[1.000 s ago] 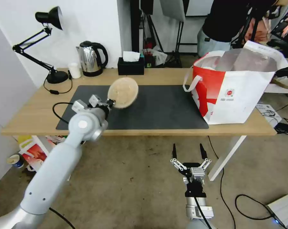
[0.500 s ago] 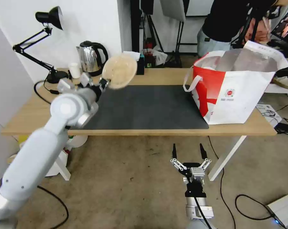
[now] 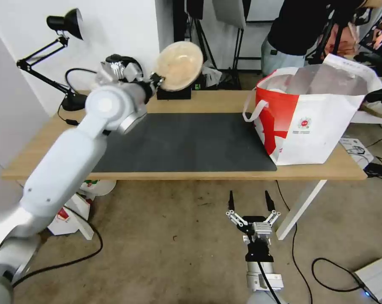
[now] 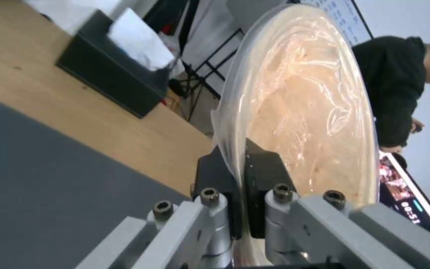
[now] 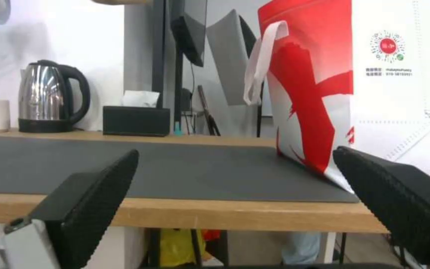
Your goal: Pick up the trash from the table and place it into the takeout bag.
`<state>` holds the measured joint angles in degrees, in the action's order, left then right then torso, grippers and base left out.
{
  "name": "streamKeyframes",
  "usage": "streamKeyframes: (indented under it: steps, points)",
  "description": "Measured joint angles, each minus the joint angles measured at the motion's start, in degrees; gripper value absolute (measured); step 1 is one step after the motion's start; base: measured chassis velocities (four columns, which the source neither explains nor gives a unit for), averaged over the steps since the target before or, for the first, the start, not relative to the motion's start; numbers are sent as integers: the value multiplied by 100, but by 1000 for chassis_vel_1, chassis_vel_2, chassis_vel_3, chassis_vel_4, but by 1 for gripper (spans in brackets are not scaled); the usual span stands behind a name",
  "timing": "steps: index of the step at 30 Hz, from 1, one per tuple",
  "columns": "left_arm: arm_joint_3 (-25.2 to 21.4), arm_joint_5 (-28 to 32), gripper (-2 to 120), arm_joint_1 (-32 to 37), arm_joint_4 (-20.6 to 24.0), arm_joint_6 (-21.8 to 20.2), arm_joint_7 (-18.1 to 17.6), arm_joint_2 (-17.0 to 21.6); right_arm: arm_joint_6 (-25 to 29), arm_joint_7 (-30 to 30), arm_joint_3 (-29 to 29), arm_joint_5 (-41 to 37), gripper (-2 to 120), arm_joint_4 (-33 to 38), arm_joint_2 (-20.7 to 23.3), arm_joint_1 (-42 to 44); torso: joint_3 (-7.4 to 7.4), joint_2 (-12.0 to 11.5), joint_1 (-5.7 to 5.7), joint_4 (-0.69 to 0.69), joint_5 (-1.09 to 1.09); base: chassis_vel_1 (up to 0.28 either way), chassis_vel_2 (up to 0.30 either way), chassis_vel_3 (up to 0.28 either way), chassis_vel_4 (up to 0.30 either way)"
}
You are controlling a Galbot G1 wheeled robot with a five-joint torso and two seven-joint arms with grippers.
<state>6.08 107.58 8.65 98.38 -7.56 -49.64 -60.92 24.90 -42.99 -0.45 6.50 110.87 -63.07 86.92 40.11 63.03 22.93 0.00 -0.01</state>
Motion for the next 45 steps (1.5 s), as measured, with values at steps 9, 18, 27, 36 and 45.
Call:
streamKeyframes:
  steps: [9,18,27,36,45]
  points:
    - [610,7,1,-1089,-903,-1,101,-624,0,0,1,0,100,0,0,-1,0,0,0,-1,2,0,0,0,0]
    - [1071,-73,1,-1932,-2022,-12,194,-1553,0,0,0,0,100,0,0,-1,0,0,0,-2,3,0,0,0,0]
    - [1452,-94,1,-2428,-2904,-23,525,-2307,0,0,0,0,100,0,0,0,0,0,-1,-1,2,0,0,0,0]
    - [1615,-265,1,-2596,-3473,-66,1098,-2932,0,0,0,0,100,0,0,0,0,0,-1,1,0,0,0,0,0]
    - [1997,-299,1,-2616,-3736,-152,1842,-3071,0,0,0,0,100,0,0,0,0,0,-1,1,0,0,0,0,0]
